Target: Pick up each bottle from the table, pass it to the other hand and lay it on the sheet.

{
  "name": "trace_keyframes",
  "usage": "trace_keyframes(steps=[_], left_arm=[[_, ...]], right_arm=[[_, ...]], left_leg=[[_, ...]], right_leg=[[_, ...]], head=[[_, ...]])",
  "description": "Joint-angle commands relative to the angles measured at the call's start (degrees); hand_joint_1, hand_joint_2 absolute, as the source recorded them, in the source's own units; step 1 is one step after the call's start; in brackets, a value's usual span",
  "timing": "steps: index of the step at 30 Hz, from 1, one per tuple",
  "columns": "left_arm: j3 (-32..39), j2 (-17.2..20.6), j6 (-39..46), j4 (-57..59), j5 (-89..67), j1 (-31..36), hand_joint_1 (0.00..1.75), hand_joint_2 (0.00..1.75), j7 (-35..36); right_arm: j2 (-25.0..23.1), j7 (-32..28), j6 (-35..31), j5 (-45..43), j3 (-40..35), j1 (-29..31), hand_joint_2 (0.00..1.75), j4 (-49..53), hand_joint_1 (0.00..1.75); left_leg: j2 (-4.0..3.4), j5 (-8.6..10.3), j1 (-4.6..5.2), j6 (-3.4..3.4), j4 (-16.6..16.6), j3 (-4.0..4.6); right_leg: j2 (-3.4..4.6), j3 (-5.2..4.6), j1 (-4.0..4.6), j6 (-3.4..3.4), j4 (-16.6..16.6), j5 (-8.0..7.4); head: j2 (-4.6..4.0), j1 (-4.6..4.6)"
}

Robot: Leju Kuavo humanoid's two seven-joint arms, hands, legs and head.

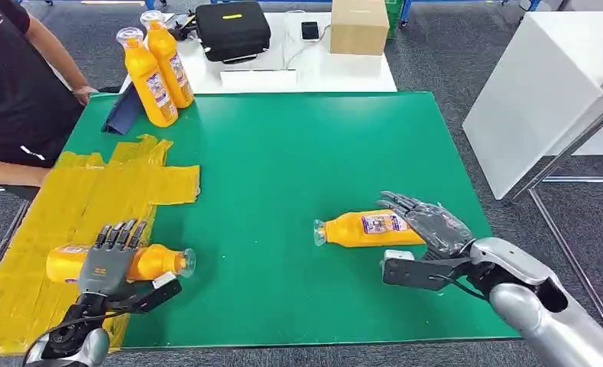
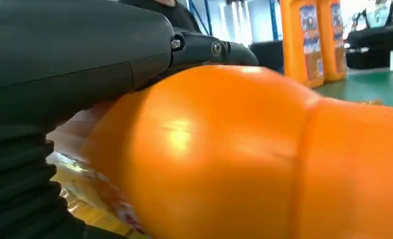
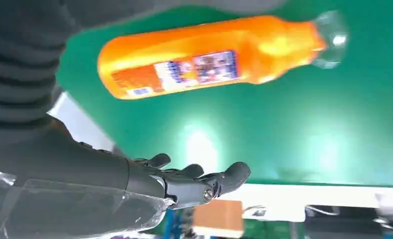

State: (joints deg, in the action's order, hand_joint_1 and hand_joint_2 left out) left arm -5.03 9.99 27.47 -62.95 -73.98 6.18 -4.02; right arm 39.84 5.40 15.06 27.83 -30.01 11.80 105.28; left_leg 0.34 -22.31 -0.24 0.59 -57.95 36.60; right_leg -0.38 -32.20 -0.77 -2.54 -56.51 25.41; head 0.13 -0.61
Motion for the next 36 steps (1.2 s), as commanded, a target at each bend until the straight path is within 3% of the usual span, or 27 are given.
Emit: trace_keyframes(steps=[1, 11, 15, 24, 27, 36], left_arm=[[0.55, -1.75, -0.96, -6.7, 5.43, -3.64, 0.0, 0.0, -2.91], [1.98, -5.91, -0.41, -23.78, 18.97, -7.64, 0.0, 0.0, -9.18], [2.04, -6.68, -2.78, -29.59, 21.71, -8.84, 0.0, 0.0, -8.6], [2.49, -7.14, -3.97, -31.15, 24.08, -8.93, 0.0, 0.0, -8.77], [3.82, -8.81, -6.3, -33.86, 32.81, -9.4, 0.0, 0.0, -11.01], [7.79, -8.78, -2.79, -37.62, 37.58, -10.23, 0.0, 0.0, -15.23]], right_arm=[[-6.66, 2.53, -1.16, 8.62, 1.16, -0.37, 1.75, -7.92, 0.0], [-12.31, 2.75, -0.35, 14.22, 2.51, 0.62, 1.75, -15.32, 0.0], [-13.69, 2.75, 0.02, 15.51, 2.24, 1.56, 1.75, -17.18, 0.0], [-14.53, 2.79, 0.28, 15.89, 2.09, 2.14, 1.75, -18.24, 0.0], [-15.39, 2.94, 1.02, 16.39, 1.88, 2.52, 1.75, -19.29, 0.0], [-19.0, 6.97, 0.02, 25.33, -2.09, 9.46, 1.75, -29.27, 0.0]], left_leg=[[-0.14, -0.03, -0.05, -0.01, 0.05, -0.1], [-0.11, -0.03, -0.06, -0.02, -0.01, 0.12], [-0.21, -0.07, -0.09, -0.02, -0.05, 0.13], [-0.19, -0.05, -0.05, -0.02, -0.02, 0.15], [-0.18, -0.06, -0.03, -0.02, -0.01, 0.13], [-0.42, -0.07, -0.05, -0.04, 0.0, 0.1]], right_leg=[[0.14, 0.09, 0.05, 0.05, 0.11, -0.04], [0.1, -0.12, 0.06, 0.05, 0.06, -0.03], [0.19, -0.15, 0.1, 0.08, 0.05, -0.03], [0.18, -0.17, 0.06, 0.08, 0.04, -0.02], [0.17, -0.14, 0.04, 0.08, 0.04, -0.01], [0.41, -0.18, 0.06, 0.11, 0.04, -0.07]], head=[[0.0, -0.02], [0.0, 0.0], [0.0, 0.0], [0.0, 0.0], [0.0, 0.0], [0.0, -0.02]])
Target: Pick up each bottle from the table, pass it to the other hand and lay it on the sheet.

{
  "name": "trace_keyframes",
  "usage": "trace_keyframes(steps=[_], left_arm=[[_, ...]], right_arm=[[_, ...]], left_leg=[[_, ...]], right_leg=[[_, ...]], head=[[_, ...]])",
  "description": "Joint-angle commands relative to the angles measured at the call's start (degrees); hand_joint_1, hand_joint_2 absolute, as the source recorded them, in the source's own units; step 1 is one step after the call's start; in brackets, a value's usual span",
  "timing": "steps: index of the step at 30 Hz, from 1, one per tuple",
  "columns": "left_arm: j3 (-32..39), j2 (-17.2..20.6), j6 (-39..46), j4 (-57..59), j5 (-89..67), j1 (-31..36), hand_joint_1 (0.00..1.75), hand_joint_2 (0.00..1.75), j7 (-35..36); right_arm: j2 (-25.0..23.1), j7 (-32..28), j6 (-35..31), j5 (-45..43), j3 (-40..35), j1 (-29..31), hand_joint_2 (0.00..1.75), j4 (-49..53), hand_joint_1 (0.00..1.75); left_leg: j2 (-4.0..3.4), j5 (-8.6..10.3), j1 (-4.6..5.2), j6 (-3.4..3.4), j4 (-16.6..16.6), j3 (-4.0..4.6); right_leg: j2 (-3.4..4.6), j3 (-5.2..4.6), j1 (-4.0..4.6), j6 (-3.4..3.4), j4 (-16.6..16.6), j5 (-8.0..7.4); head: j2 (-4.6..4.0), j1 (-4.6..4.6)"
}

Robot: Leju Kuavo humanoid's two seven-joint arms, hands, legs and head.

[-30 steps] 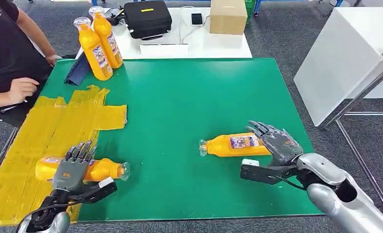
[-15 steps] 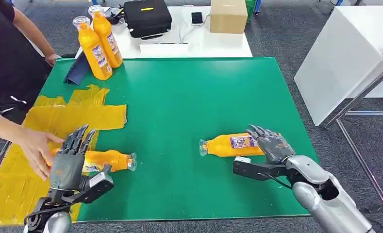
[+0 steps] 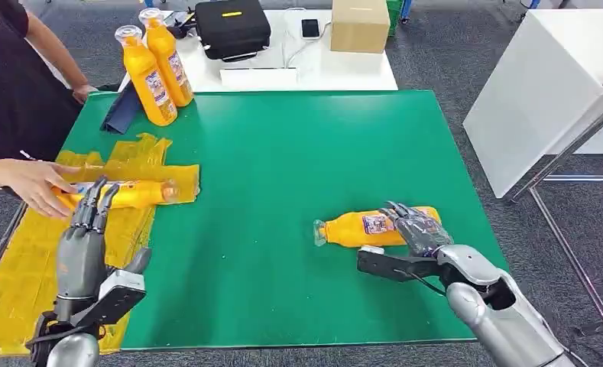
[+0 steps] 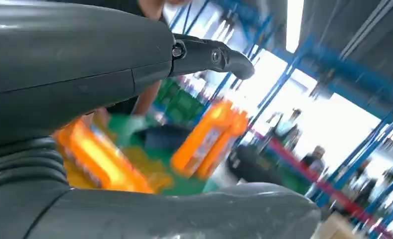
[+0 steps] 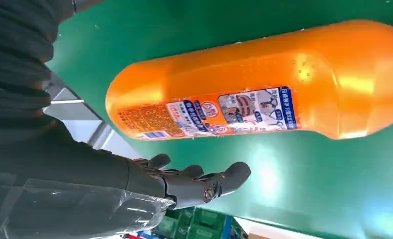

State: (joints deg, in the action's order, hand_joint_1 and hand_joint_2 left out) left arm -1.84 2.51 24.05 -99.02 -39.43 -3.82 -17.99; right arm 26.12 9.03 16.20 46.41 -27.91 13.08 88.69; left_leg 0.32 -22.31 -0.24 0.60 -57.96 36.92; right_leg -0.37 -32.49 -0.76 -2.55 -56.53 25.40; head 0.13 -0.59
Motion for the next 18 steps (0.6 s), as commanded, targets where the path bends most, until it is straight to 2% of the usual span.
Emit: trace_keyframes(steps=[1, 9, 18], left_arm=[[5.08, -1.4, 0.61, -1.31, 3.4, -0.35, 0.0, 0.0, -1.29], [6.44, -1.35, -0.16, -2.85, 4.92, 0.11, 0.0, 0.0, -1.97], [6.51, -0.9, 0.04, -2.82, 5.55, -0.16, 0.0, 0.0, -2.71]], right_arm=[[-5.38, 3.82, -1.15, 7.75, -4.14, 8.57, 1.75, -13.46, 0.0], [-8.12, 3.8, 0.09, 10.91, -2.41, 10.86, 1.75, -18.79, 0.0], [-7.68, 2.96, 2.81, 11.29, -3.56, 10.04, 1.75, -20.81, 0.0]], left_leg=[[-0.28, -0.05, -0.04, -0.03, 0.03, -0.16], [-0.21, -0.05, -0.05, -0.02, 0.01, -0.16], [-0.17, -0.05, -0.05, -0.03, 0.02, -0.21]], right_leg=[[0.28, 0.09, 0.04, 0.08, 0.06, -0.05], [0.2, 0.09, 0.06, 0.08, 0.03, -0.02], [0.16, 0.16, 0.06, 0.13, 0.05, 0.0]], head=[[0.0, -0.02], [0.0, -0.02], [0.0, -0.02]])
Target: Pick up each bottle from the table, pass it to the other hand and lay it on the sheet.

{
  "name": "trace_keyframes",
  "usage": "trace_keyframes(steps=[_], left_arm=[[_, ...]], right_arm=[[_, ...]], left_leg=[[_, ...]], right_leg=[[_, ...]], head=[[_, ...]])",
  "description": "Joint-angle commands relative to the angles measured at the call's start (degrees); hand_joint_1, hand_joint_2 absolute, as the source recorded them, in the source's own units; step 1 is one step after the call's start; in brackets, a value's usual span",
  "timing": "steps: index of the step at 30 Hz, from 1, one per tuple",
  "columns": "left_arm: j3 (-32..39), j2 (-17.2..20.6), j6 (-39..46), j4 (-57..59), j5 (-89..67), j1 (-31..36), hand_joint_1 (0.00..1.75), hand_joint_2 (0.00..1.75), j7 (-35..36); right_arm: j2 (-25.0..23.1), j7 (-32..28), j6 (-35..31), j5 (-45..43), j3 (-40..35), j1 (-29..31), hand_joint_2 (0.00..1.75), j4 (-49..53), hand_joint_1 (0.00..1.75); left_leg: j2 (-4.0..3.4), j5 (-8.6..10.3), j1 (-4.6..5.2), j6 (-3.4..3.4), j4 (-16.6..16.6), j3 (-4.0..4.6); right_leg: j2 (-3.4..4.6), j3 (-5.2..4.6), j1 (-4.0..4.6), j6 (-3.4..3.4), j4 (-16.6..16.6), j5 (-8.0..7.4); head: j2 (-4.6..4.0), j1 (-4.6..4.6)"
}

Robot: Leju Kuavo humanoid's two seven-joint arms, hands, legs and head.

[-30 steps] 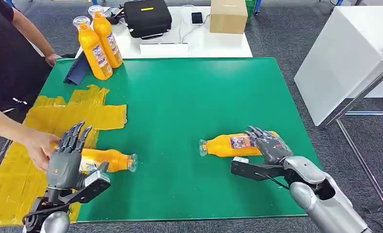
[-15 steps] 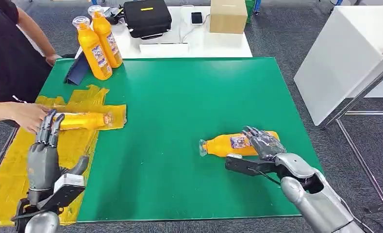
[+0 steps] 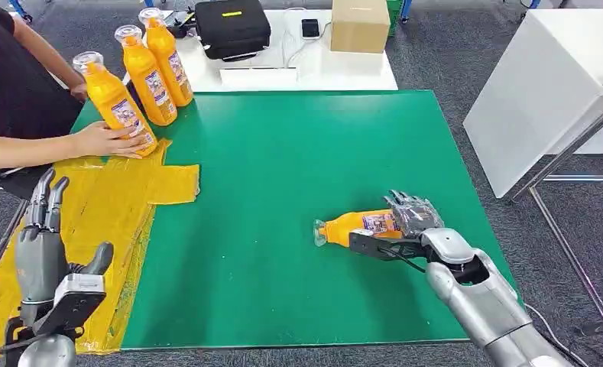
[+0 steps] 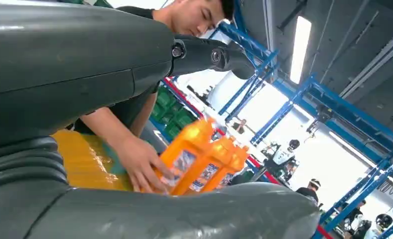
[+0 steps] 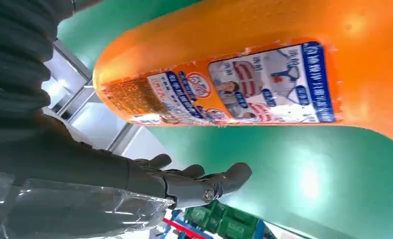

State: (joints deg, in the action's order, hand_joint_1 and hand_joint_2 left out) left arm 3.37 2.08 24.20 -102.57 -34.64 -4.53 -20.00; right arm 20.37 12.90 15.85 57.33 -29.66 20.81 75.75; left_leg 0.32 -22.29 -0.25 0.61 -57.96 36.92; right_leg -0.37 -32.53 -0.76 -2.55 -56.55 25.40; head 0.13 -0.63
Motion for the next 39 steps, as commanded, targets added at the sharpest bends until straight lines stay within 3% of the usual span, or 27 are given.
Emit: trace_keyframes(steps=[1, 4, 5, 6, 7, 8, 26, 28, 31, 33, 35, 36, 37, 39], left_arm=[[1.29, -0.42, -0.12, 0.72, 0.79, 0.56, 0.0, 0.0, -0.82], [1.11, -0.01, 0.05, 1.66, 0.79, 1.06, 0.0, 0.0, -0.76], [0.95, 0.19, 0.16, 1.78, 1.01, 1.56, 0.0, 0.0, -0.9], [1.01, 0.16, 0.3, 2.32, 1.09, 1.65, 0.0, 0.0, -0.78], [1.04, 0.23, 0.34, 2.76, 1.34, 1.67, 0.0, 0.0, -0.8], [0.91, 0.36, 0.39, 3.05, 1.93, 1.95, 0.0, 0.0, -1.41], [0.21, 0.42, 0.35, 3.0, 2.09, 2.0, 0.0, 0.0, -0.54], [0.18, 0.04, -1.96, 2.2, 4.93, 1.47, 0.0, 0.0, 0.2], [0.4, -0.73, -17.02, -0.09, 19.55, -0.91, 0.0, 0.0, 4.13], [2.47, -2.98, -29.65, -1.91, 41.16, -4.22, 0.0, 0.0, 10.12], [2.7, -2.22, -37.73, -2.16, 59.79, -7.0, 0.0, 0.0, 14.52], [2.43, -1.53, -39.41, -1.8, 63.51, -8.01, 0.0, 1.75, 15.96], [1.68, -0.74, -41.26, -1.27, 67.41, -8.88, 0.0, 1.75, 17.71], [0.21, -0.46, -42.35, -0.35, 68.74, -8.85, 0.0, 1.75, 18.69]], right_arm=[[-1.65, -0.73, 3.65, 1.14, -2.47, 2.27, 1.75, -8.21, 0.0], [-0.99, -0.08, 6.09, 2.36, -3.02, 1.35, 1.75, -11.89, 0.0], [-0.33, -0.35, 6.49, 2.81, -3.43, 0.76, 1.75, -11.84, 0.21], [-0.08, -0.1, 7.2, 2.76, -2.75, -0.03, 1.75, -12.67, 1.54], [0.63, -0.24, 7.13, 3.05, -2.64, -0.87, 1.75, -12.93, 1.54], [0.95, -0.66, 7.09, 3.63, -2.94, -1.02, 1.75, -13.21, 1.75], [1.55, 0.16, 11.07, 2.21, -0.78, -3.13, 1.75, -6.34, 1.75], [-0.58, -1.58, 11.69, -4.06, 1.17, -3.35, 1.75, -4.87, 1.75], [-3.6, -4.68, 11.56, -21.99, 3.63, -2.68, 1.75, -2.1, 1.75], [-3.73, -4.01, 10.24, -34.19, 2.28, -1.91, 1.75, 1.85, 1.75], [-5.24, -4.39, 8.97, -42.6, 0.03, 0.31, 1.75, 4.83, 1.75], [-5.8, -3.52, 8.0, -45.52, -1.59, 1.24, 1.75, 6.23, 1.75], [-6.29, -3.4, 6.73, -47.68, -4.41, 2.29, 1.75, 8.37, 1.75], [-6.42, -2.48, 6.05, -48.1, -10.59, 4.83, 1.75, 9.7, 1.75]], left_leg=[[-0.08, -0.04, -0.05, -0.03, 0.01, -0.14], [-0.08, -0.06, -0.06, -0.03, 0.03, -0.2], [-0.08, -0.07, -0.06, -0.03, 0.04, -0.23], [-0.01, -0.05, -0.05, -0.02, 0.06, -0.24], [0.06, -0.02, -0.04, -0.01, 0.06, -0.16], [0.12, -0.03, -0.07, -0.03, 0.08, -0.26], [0.12, -0.03, -0.04, -0.02, 0.06, -0.43], [0.09, -0.03, -0.06, -0.03, 0.08, -0.46], [-0.01, -0.06, -0.04, -0.03, 0.07, -0.46], [-0.23, -0.1, -0.04, -0.05, 0.07, -0.43], [-0.49, -0.19, -0.06, -0.06, 0.01, -0.53], [-0.59, -0.17, -0.04, -0.06, 0.0, -0.53], [-0.98, -0.26, -0.04, -0.1, 0.0, -0.61], [-0.93, -0.19, 0.03, -0.11, -0.01, -0.45]], right_leg=[[0.08, 0.14, 0.06, 0.07, 0.06, 0.0], [0.08, 0.2, 0.07, 0.09, 0.08, 0.01], [0.08, 0.24, 0.07, 0.1, 0.11, 0.02], [0.01, 0.26, 0.05, 0.08, 0.12, 0.02], [-0.06, 0.18, 0.04, 0.05, 0.1, 0.02], [-0.13, 0.31, 0.07, 0.09, 0.16, 0.04], [-0.14, -0.16, 0.03, 0.08, 0.14, 0.06], [-0.11, -0.13, 0.04, 0.1, 0.17, 0.05], [-0.01, -0.15, 0.03, 0.09, 0.15, 0.04], [0.21, -0.09, 0.04, 0.12, 0.13, 0.01], [0.43, 0.38, 0.07, 0.12, 0.09, 0.01], [0.59, 0.35, 0.09, 0.1, 0.05, -0.05], [0.97, 0.28, 0.12, 0.17, 0.02, -0.09], [0.88, 0.1, 0.06, 0.31, -0.08, -0.15]], head=[[0.0, 0.04], [0.0, 0.02], [0.0, 0.02], [0.0, 0.02], [0.0, 0.02], [0.0, 0.02], [0.0, 0.02], [0.0, 0.04], [0.0, 0.02], [0.0, 0.04], [0.0, 0.04], [0.0, 0.07], [0.0, 0.04], [0.0, 0.04]])
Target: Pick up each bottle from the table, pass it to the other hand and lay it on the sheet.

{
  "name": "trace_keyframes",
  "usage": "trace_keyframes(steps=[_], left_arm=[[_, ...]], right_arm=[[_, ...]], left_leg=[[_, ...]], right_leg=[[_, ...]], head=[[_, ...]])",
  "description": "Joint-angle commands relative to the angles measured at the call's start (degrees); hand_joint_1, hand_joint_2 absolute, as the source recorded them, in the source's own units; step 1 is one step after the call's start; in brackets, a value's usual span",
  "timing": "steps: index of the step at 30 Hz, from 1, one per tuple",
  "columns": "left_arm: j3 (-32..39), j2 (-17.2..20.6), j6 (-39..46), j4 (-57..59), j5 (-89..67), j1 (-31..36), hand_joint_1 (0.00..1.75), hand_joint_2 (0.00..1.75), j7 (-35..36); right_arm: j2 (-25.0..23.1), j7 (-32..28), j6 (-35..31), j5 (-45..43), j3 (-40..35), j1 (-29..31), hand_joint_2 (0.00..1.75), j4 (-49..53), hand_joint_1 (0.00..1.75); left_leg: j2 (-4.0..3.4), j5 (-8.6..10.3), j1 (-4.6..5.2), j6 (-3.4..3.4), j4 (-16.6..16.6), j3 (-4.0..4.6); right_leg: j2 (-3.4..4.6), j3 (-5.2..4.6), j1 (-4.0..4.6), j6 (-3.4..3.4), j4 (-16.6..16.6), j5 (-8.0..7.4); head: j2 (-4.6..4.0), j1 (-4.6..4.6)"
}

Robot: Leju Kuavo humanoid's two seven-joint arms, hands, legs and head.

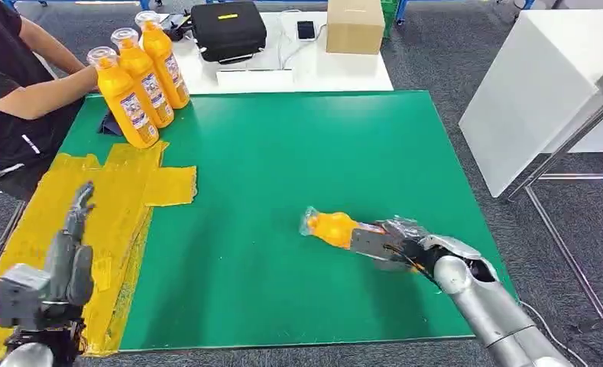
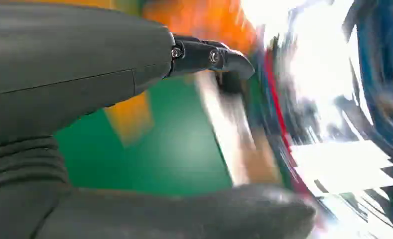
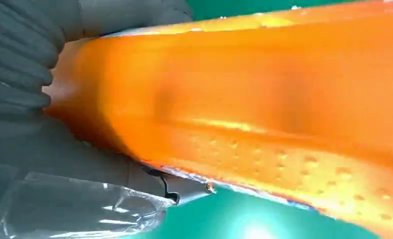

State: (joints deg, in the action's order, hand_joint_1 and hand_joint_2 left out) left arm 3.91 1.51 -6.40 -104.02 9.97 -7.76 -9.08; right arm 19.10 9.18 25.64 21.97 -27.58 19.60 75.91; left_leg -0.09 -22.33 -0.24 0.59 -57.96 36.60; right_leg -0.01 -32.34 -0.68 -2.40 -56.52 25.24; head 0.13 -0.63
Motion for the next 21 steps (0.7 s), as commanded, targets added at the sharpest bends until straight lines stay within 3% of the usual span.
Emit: trace_keyframes(steps=[1, 7, 21], left_arm=[[-1.23, -0.17, -11.53, 1.17, 23.5, -5.25, 0.0, 1.75, 7.59], [-6.23, 0.11, -10.31, -0.01, 22.11, -4.81, 0.0, 1.75, 7.08], [-14.43, -0.05, -7.18, -2.0, 15.11, -2.94, 0.0, 1.75, 4.0]], right_arm=[[-5.6, 1.71, -4.33, -13.2, -14.36, 6.44, 1.75, 9.82, 1.75], [-7.32, 1.83, -6.58, -15.02, -21.78, 9.72, 1.75, 9.88, 1.75], [-10.14, 1.38, -7.44, -20.69, -25.82, 11.9, 1.75, 9.87, 1.75]], left_leg=[[-0.41, -0.09, 0.01, -0.08, -0.02, 0.0], [-0.07, 0.01, -0.13, -0.05, 0.0, 0.13], [0.1, 0.03, -0.07, -0.07, -0.02, 0.28]], right_leg=[[0.4, -0.2, 0.01, 0.11, -0.1, -0.01], [0.08, -0.25, 0.04, 0.08, -0.09, 0.04], [-0.07, -0.29, 0.02, 0.09, -0.11, 0.07]], head=[[0.0, 0.02], [0.0, 0.07], [0.0, 0.02]])
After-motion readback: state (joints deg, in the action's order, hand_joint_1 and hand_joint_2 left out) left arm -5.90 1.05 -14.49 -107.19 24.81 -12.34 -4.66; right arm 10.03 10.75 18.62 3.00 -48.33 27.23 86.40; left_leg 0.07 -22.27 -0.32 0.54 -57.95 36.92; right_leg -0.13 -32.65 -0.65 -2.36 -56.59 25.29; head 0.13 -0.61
